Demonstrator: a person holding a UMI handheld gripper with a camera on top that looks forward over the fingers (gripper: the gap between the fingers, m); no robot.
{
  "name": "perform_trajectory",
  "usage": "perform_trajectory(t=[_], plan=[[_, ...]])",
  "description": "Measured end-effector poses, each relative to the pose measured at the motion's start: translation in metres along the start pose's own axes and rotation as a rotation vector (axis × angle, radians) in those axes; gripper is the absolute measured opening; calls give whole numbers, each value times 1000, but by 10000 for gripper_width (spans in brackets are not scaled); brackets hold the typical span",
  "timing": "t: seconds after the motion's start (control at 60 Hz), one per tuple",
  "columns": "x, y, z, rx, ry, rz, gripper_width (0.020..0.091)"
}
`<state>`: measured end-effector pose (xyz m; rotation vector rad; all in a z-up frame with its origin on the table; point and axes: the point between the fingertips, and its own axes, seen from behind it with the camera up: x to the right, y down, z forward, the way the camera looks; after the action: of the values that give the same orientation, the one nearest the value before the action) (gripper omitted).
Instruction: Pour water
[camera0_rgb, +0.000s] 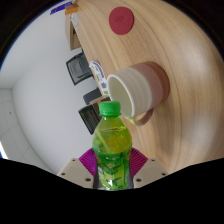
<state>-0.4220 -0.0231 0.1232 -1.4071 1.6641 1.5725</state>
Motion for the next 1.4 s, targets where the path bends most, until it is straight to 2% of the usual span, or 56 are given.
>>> perform_trajectory(t=[0.267,0.45,0.583,0.633,0.85,0.9,1.15,1.4], plan=[[-1,0,-7,-25,45,-72,397],[-63,-9,-46,51,-32,-559,396],[-106,-31,-65,96,3,-979,414],[-120,-48,-69,122,43,-1134,413],[-154,-129,-90,322,190,-1721,426],[-159,-148,-88,344,228,-1786,426],[-112,-237,-72,357,346,-1862,426],[-76,-269,-58,352,323,-1882,428]])
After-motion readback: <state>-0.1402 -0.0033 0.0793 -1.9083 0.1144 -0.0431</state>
